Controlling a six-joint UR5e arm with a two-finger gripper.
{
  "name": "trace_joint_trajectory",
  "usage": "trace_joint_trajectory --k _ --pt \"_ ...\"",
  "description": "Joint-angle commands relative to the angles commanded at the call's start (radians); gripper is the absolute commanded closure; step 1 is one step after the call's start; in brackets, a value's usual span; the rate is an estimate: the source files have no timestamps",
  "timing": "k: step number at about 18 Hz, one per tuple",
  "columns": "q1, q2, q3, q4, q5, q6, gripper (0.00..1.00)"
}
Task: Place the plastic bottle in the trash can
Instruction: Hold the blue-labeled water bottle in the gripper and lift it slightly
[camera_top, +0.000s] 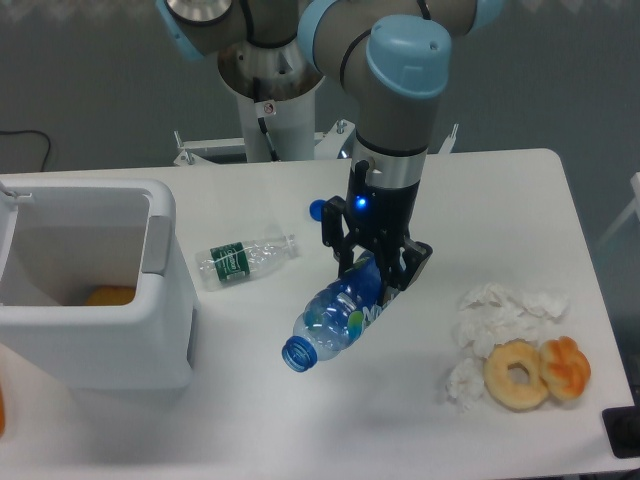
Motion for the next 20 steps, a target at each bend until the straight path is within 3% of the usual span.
trace_joint_trajectory --k 9,16,20 --pt "0.002 -0.002 0.009 0.008 -0.035 -0.031 0.36" --pt "-0.018 -0.002 0.069 0.011 -0.080 -0.227 0.36" --pt "-0.021 0.020 0.060 0.021 -0.144 -0.313 0.36"
